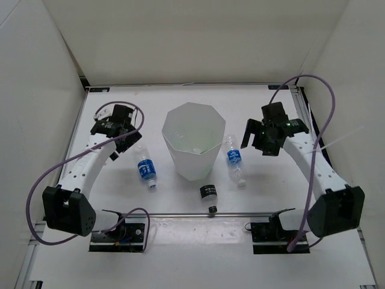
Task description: Put the plastic bottles in the bin
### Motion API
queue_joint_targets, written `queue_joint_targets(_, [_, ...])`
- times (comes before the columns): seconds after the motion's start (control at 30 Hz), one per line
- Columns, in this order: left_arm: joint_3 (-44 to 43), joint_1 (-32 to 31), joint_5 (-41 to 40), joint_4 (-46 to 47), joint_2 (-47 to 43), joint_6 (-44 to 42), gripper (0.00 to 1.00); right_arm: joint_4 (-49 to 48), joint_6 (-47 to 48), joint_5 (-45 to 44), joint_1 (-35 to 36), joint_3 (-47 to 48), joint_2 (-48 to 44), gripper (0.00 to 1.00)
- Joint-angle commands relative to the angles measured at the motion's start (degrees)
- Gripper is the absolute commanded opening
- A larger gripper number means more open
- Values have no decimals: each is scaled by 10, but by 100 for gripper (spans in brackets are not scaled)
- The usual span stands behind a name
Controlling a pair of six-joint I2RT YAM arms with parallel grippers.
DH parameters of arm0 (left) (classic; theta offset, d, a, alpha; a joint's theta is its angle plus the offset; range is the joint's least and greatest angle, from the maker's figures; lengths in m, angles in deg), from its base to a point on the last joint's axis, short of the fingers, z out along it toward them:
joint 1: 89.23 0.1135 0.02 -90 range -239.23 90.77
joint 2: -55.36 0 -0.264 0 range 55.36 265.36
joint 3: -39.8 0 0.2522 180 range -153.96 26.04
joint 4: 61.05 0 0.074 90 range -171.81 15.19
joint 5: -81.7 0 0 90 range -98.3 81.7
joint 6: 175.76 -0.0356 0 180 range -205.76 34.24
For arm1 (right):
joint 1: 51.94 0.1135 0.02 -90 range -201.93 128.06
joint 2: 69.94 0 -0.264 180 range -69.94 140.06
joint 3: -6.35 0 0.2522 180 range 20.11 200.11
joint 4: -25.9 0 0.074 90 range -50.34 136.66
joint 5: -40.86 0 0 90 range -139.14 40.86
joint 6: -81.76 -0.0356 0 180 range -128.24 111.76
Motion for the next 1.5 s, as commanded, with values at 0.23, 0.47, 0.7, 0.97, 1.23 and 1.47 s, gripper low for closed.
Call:
queue_joint_targets(0.23, [68,78,150,84,15,-18,100,-143,48,165,-5,37,199,100])
queue_joint_targets(0.47, [108,48,171,113,56,-29,100,-123,58,162,7,91,342,92])
queue_joint_targets(0.7, [151,23,202,131,56,-29,100,-97,64,139,-23,52,334,49])
queue_joint_targets(0.97, [170,10,230,129,118,-45,100,30,-15,72,-29,147,82,32])
queue_joint_targets(1.23, [140,4,224,129,151,-51,100,9,-2,110,61,509,79,27])
queue_joint_targets(1.47, [118,4,231,157,202,-115,57,-19,78,75,187,623,190,26])
